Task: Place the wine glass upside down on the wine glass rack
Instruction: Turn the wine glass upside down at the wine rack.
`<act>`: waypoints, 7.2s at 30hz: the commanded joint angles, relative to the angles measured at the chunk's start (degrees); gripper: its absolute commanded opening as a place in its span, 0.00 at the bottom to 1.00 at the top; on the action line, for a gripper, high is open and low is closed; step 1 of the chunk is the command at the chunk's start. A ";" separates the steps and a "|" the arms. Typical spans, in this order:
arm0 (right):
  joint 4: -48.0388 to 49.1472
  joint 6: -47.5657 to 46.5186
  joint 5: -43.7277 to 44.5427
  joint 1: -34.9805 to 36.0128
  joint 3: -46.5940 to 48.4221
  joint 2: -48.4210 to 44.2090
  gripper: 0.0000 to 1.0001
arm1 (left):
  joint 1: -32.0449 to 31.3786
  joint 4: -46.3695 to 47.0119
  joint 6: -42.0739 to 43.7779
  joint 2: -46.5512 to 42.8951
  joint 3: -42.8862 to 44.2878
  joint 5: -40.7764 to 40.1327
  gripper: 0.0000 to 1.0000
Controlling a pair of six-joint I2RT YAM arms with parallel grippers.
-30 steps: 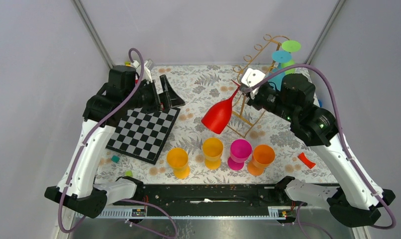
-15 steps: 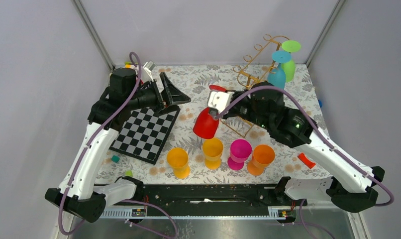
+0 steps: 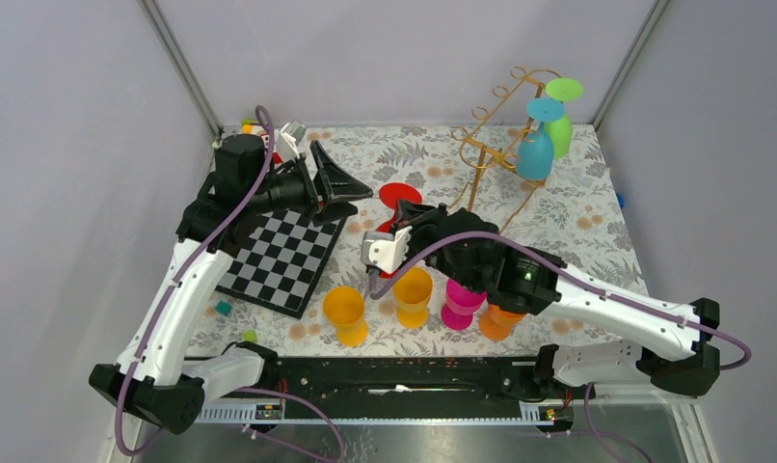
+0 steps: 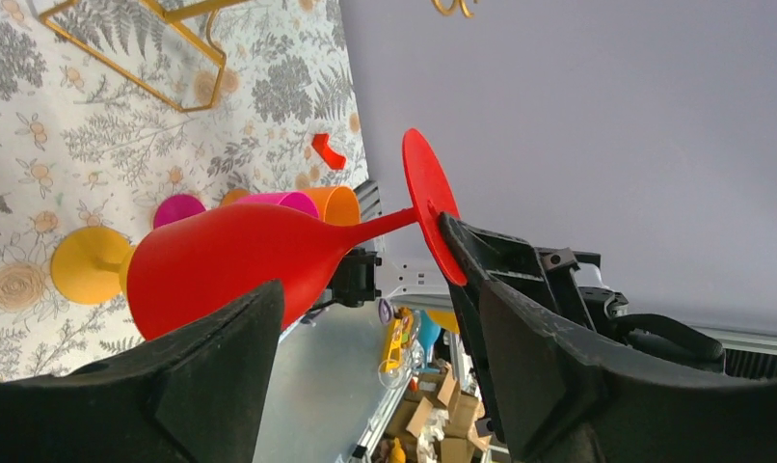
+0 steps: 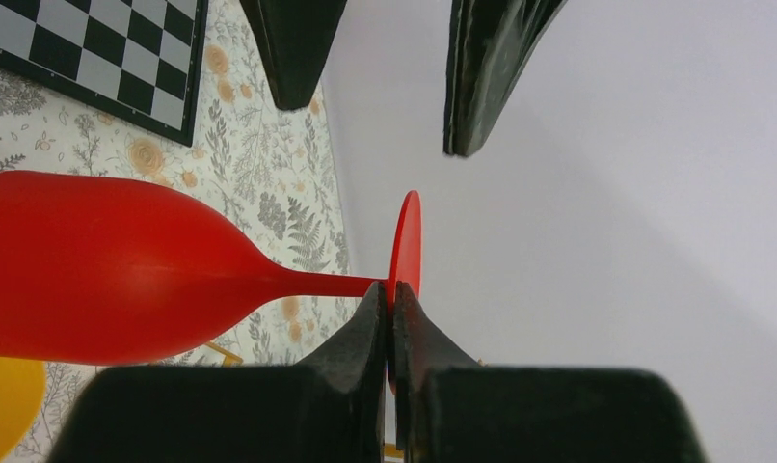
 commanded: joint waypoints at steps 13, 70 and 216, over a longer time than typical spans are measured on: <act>17.13 -9.31 10.30 7.97 -3.93 4.16 0.00 | 0.24 6.48 -4.35 0.52 -3.61 7.00 0.57; -6.81 24.15 4.48 8.42 5.67 4.12 1.00 | 0.24 -1.25 5.05 1.50 -0.83 1.22 0.00; -5.45 116.73 -43.97 -25.13 3.83 -1.55 0.00 | 0.15 20.92 -2.39 -9.93 -13.88 1.42 0.99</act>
